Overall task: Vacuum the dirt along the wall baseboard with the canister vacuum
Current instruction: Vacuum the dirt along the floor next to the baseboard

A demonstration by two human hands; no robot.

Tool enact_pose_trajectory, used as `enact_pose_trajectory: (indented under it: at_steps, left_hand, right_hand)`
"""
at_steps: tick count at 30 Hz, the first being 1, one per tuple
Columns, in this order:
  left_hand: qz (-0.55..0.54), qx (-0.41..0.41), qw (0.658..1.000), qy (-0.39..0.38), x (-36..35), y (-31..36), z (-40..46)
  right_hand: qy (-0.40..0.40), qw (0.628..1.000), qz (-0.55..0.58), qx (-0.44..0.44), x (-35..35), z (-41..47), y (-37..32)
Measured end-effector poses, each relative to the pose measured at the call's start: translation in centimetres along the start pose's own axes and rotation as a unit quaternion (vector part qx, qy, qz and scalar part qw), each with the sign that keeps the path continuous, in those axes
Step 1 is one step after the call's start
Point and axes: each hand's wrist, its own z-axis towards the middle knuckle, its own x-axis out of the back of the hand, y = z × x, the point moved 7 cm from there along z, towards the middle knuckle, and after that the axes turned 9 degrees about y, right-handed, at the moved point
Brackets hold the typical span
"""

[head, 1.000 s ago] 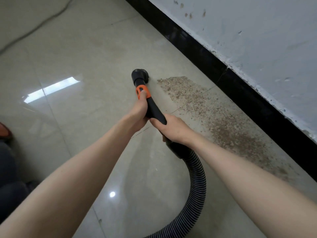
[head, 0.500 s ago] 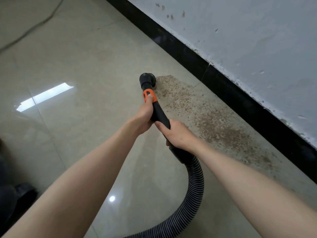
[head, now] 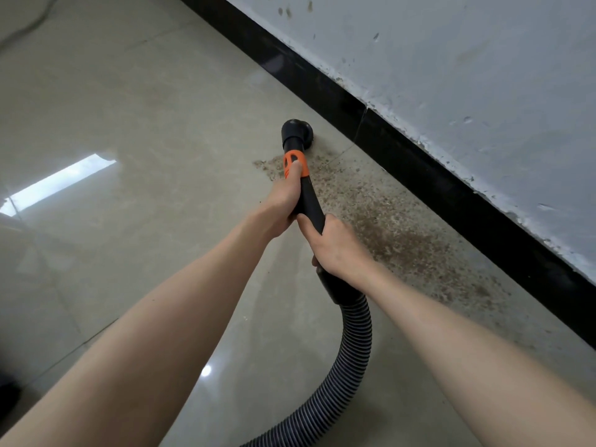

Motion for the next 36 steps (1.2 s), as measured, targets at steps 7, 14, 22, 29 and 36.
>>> enact_pose_trajectory:
  at_steps: [7, 14, 22, 29, 36]
  left_hand:
    - [0.015, 0.006, 1.000, -0.027, -1.9, 0.4, 0.8]
    - [0.005, -0.001, 1.000, -0.004, -0.3, 0.3, 1.7]
    - [-0.036, -0.008, 0.997, 0.061, 6.4, 0.1, 1.5]
    - [-0.093, 0.019, 0.990, 0.108, 11.8, -3.0, -0.8]
    - [-0.106, 0.036, 0.989, 0.100, 11.4, -5.2, -3.4]
  right_hand:
    - [0.014, 0.999, 0.028, -0.011, 1.1, 0.7, 0.7]
    - [0.005, 1.000, -0.023, -0.005, -0.2, 0.9, -0.7]
    - [-0.046, 0.995, -0.081, 0.041, -2.9, -0.1, -4.6]
    - [-0.085, 0.978, -0.162, 0.097, -5.7, -3.1, -7.1]
    - [-0.094, 0.979, -0.156, 0.093, -5.2, -6.2, -5.8]
